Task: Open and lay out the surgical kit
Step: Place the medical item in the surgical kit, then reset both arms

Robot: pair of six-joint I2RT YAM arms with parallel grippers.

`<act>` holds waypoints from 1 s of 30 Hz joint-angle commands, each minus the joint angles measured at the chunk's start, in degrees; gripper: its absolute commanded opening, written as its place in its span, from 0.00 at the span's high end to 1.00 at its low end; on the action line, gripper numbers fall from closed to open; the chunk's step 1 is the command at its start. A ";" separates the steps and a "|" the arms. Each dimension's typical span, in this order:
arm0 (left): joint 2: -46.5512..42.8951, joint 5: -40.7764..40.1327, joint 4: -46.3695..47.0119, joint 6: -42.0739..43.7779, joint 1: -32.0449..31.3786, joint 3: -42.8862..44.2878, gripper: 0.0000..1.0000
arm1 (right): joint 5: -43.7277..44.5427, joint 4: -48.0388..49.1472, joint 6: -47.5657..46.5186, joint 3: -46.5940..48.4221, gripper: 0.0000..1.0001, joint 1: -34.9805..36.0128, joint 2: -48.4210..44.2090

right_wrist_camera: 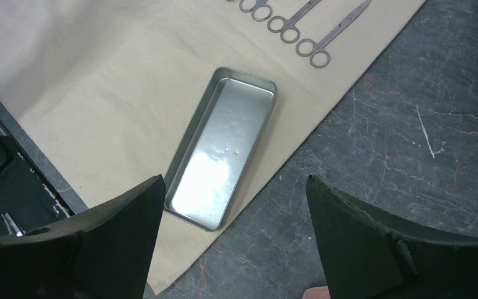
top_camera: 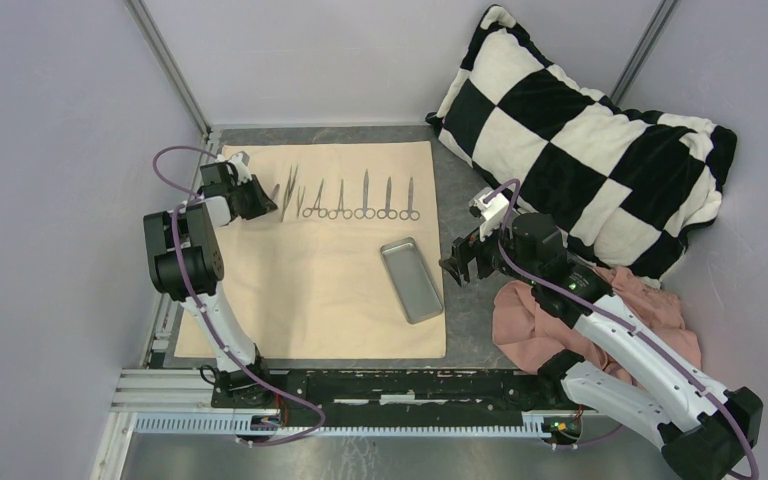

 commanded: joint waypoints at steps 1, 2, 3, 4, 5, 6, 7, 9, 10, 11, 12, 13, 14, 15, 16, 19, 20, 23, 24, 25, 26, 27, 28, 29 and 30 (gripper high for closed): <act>0.78 -2.38 -2.98 3.63 0.36 2.43 0.76 | 0.48 0.87 -0.99 1.54 0.10 0.04 -1.17; 0.81 -2.69 -3.51 4.09 0.37 2.61 0.75 | 0.53 0.90 -0.95 1.54 0.10 -0.02 -1.26; 0.84 -2.85 -3.78 4.39 0.35 2.70 0.75 | 0.52 0.98 -0.97 1.53 0.10 0.01 -1.24; 0.79 -2.88 -3.91 4.48 0.35 2.68 0.75 | 0.48 1.06 -0.95 1.54 0.10 0.02 -1.23; 0.87 -2.98 -4.06 4.48 0.30 2.66 0.74 | 0.36 1.02 -0.99 1.63 0.10 0.03 -1.08; 0.93 -3.02 -4.36 4.52 0.29 2.81 0.72 | 0.18 1.07 -0.86 1.63 0.10 0.03 -1.13; 1.01 -3.18 -4.79 4.60 0.32 2.94 0.71 | 0.01 1.16 -0.81 1.63 0.10 0.02 -1.01; 0.44 -3.99 -5.05 4.82 0.24 2.82 0.70 | -0.26 1.14 -0.78 1.73 0.10 0.06 -0.99; 0.02 -4.38 -4.95 4.90 0.24 2.70 0.69 | -0.30 1.13 -0.76 1.67 0.10 0.06 -1.02; -0.41 -4.77 -4.88 4.91 0.26 2.53 0.68 | -0.26 1.19 -0.82 1.55 0.10 0.01 -1.12; -0.79 -5.22 -4.83 4.99 0.24 2.47 0.67 | -0.16 1.13 -0.81 1.58 0.10 -0.01 -1.07; -1.06 -5.45 -4.82 5.11 0.21 2.41 0.66 | 0.06 1.01 -0.86 1.50 0.10 0.01 -1.08; -1.39 -5.46 -4.78 5.11 0.21 2.34 0.66 | 0.25 0.91 -0.86 1.37 0.10 0.05 -1.10; -1.82 -5.42 -4.62 5.13 0.22 2.25 0.66 | 0.47 0.90 -0.86 1.23 0.10 0.02 -1.27; -2.32 -5.37 -4.33 4.98 0.19 1.86 0.66 | 0.58 0.99 -0.84 1.12 0.10 0.04 -1.47; -5.93 -4.98 -2.20 3.81 0.08 0.10 0.62 | 0.64 0.91 -0.85 1.09 0.10 0.05 -1.34; -7.47 -4.95 -1.28 3.17 0.13 -0.80 0.61 | 1.04 0.69 -0.94 1.10 0.10 -0.02 -1.14; -14.32 -3.09 3.14 1.25 -0.03 -4.56 0.58 | 3.25 -0.33 -0.91 1.42 0.10 0.02 -0.67; -17.08 -2.27 3.93 0.62 -0.24 -5.76 0.57 | 4.25 -0.84 -0.84 1.76 0.09 0.04 -0.58; -19.84 -1.69 4.35 0.10 -0.70 -6.94 0.56 | 5.64 -1.59 -0.86 2.20 0.09 0.04 -0.56; -23.23 -1.64 4.66 -0.07 -1.49 -8.14 0.54 | 6.92 -2.21 -0.86 2.45 0.09 0.05 -0.69; -26.60 -1.92 4.98 -0.21 -2.52 -9.20 0.52 | 8.36 -2.85 -0.86 2.65 0.08 0.04 -1.14; -29.89 -1.82 5.51 -0.59 -3.68 -10.41 0.51 | 10.36 -3.54 -1.08 2.78 0.08 0.01 -1.48; -33.47 -0.94 6.49 -1.01 -4.67 -11.66 0.49 | 12.73 -4.23 -1.10 2.85 0.06 0.06 -2.00; -36.76 0.44 8.00 -1.50 -5.94 -13.05 0.47 | 15.57 -5.11 -1.12 3.00 0.05 -0.01 -2.52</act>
